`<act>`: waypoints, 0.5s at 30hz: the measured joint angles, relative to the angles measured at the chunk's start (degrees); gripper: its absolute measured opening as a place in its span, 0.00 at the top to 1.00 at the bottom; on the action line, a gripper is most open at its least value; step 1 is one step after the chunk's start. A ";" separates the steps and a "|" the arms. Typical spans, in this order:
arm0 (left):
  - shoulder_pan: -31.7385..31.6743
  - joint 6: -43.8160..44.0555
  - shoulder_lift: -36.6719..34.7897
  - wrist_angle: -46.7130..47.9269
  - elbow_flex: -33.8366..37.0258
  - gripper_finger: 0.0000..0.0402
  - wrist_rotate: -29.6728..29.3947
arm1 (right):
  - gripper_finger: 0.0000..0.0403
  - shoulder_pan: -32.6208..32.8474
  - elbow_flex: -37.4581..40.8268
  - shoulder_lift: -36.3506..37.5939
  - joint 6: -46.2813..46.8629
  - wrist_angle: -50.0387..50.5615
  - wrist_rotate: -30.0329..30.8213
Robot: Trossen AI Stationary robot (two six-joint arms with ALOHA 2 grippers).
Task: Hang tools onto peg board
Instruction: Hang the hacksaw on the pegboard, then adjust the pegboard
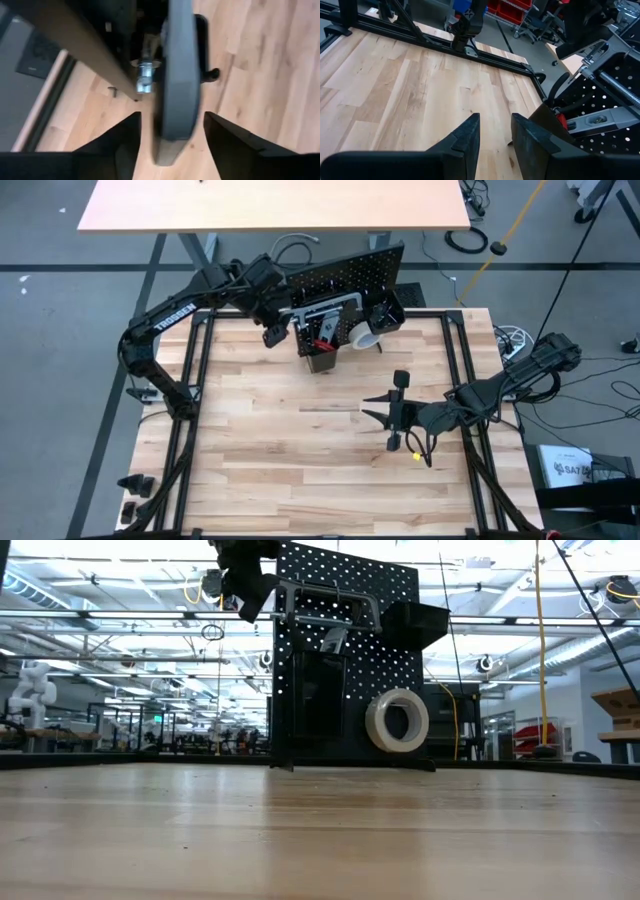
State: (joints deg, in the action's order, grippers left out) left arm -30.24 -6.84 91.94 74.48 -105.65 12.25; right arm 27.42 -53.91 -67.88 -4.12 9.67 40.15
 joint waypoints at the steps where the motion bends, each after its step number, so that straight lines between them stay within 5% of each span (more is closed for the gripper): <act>1: 0.00 -0.40 0.00 -0.02 0.00 0.45 -0.72 | 0.75 0.00 0.00 0.00 0.00 0.00 0.00; 15: 0.04 -3.18 -0.99 3.94 -2.34 0.43 -2.64 | 0.75 0.00 0.00 0.00 0.00 0.03 0.01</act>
State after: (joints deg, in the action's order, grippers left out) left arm -30.19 -10.02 90.95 78.41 -107.98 9.61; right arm 27.42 -53.91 -67.88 -4.12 9.70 40.16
